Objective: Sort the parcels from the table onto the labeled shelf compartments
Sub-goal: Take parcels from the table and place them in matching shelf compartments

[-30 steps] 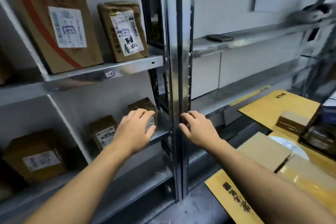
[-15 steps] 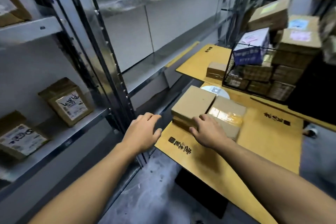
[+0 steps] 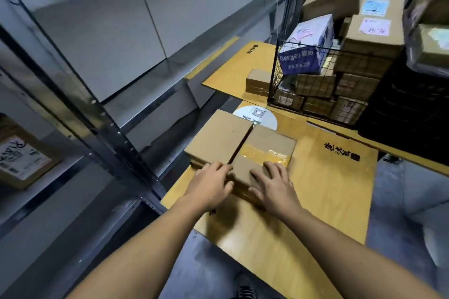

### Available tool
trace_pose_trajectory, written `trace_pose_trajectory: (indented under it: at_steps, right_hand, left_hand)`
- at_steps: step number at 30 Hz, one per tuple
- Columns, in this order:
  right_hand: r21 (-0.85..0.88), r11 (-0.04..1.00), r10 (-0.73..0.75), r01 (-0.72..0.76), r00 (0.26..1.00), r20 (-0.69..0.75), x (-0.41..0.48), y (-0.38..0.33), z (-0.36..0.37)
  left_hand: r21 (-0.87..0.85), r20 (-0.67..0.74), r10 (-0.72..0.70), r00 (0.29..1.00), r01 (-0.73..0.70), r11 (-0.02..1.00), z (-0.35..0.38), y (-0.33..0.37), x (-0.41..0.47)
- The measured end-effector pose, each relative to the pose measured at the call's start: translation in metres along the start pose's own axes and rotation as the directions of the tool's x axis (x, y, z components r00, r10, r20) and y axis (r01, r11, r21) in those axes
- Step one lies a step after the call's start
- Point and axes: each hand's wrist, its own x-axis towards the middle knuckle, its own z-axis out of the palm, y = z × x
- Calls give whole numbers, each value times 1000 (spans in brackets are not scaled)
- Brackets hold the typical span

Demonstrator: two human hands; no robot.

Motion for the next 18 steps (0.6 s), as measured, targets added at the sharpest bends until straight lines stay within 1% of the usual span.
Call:
trace_pose_trajectory:
  at_steps: [4, 7, 9, 11, 12, 13, 15, 16, 18]
  right_hand:
    - [-20, 998, -64, 64, 998, 17, -11, 18, 0]
    - [-10, 991, -131, 131, 991, 25, -28, 31, 1]
    - [26, 985, -171, 171, 985, 16, -40, 40, 3]
    - [103, 980, -173, 173, 985, -5, -49, 45, 6]
    - [174, 974, -143, 147, 989, -35, -51, 45, 8]
    - [270, 958, -78, 96, 994, -78, -53, 42, 10]
    - [453, 891, 113, -29, 981, -159, -56, 35, 14]
    - [501, 862, 189, -75, 965, -182, -58, 32, 16]
    - [524, 845, 246, -109, 948, -200, -60, 27, 19]
  left_hand:
    - [-56, 2, 0, 1000, 0, 998, 21, 17, 5]
    - [-131, 5, -26, 1000, 27, 991, 37, 24, -2]
    - [-189, 31, -32, 999, 38, 981, 47, 29, -6]
    - [-283, 55, -36, 998, 50, 958, 57, 33, -12]
    - [-342, 56, -50, 997, 67, 937, 62, 34, -14]
    - [-394, 51, -68, 996, 83, 915, 65, 34, -18]
    - [-464, 35, -92, 995, 98, 880, 70, 36, -22]
    - [-490, 25, -98, 995, 98, 866, 71, 39, -24]
    - [-546, -9, -102, 995, 81, 834, 70, 46, -27]
